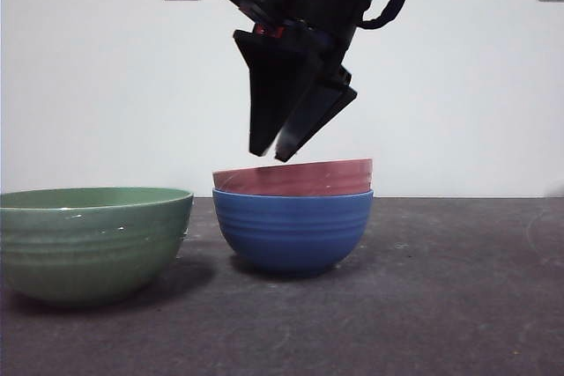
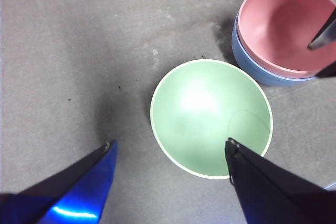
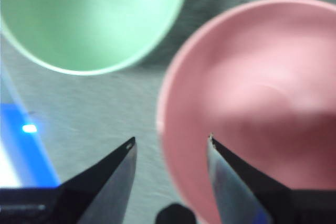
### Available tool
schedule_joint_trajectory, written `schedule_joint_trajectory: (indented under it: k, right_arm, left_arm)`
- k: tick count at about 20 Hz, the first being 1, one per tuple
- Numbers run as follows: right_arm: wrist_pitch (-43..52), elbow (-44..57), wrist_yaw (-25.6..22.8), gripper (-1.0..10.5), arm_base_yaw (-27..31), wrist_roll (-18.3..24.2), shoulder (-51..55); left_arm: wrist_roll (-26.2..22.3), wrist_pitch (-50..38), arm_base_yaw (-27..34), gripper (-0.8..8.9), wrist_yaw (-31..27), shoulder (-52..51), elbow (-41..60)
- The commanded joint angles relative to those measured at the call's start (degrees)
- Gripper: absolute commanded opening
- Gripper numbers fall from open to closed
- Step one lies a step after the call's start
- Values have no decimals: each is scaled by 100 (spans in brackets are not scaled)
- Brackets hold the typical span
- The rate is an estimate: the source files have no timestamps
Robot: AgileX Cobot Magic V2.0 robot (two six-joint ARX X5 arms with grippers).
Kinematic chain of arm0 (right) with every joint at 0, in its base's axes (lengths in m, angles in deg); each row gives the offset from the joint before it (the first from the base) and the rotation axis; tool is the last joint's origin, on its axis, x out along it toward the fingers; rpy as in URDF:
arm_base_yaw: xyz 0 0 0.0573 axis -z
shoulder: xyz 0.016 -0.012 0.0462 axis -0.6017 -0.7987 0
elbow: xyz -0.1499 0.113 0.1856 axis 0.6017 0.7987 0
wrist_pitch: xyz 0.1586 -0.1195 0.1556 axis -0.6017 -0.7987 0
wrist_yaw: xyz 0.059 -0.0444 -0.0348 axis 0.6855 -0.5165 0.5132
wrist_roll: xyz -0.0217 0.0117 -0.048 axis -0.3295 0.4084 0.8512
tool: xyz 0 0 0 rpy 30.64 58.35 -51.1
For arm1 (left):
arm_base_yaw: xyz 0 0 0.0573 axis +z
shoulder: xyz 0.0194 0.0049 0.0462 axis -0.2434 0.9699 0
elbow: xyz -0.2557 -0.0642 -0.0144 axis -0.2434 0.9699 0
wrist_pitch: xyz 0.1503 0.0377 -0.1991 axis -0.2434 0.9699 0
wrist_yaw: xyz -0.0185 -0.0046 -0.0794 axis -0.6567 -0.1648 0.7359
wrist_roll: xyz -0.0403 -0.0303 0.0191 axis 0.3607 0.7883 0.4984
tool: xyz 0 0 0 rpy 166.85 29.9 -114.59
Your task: Pick up the green bowl on the top,put the green bowl on the left,pick up the red bowl in the middle,put the red bowl on the right
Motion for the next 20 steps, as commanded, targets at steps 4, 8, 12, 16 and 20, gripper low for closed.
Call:
schedule_joint_trajectory:
  k: [4,8,12,16,20]
  right_arm:
    - [26,0,168,216,-20,46,-190]
    - [33,0,160,206,-35,46,-365]
    - [76,0,114,69,-35,46,-376]
    - [61,0,-20,-8,-35,59,-376]
    - [68,0,-24,-8,-81,155,-376]
  left_arm:
    - [-70,-24,20,346,2,-9,11]
    - [-70,-20,20,346,-15,-9,11]
    - [-70,-17,20,346,-20,-9,11]
    - [-72,-20,20,346,-28,-9,11]
    - [-74,-28,20,346,-37,-9,11]
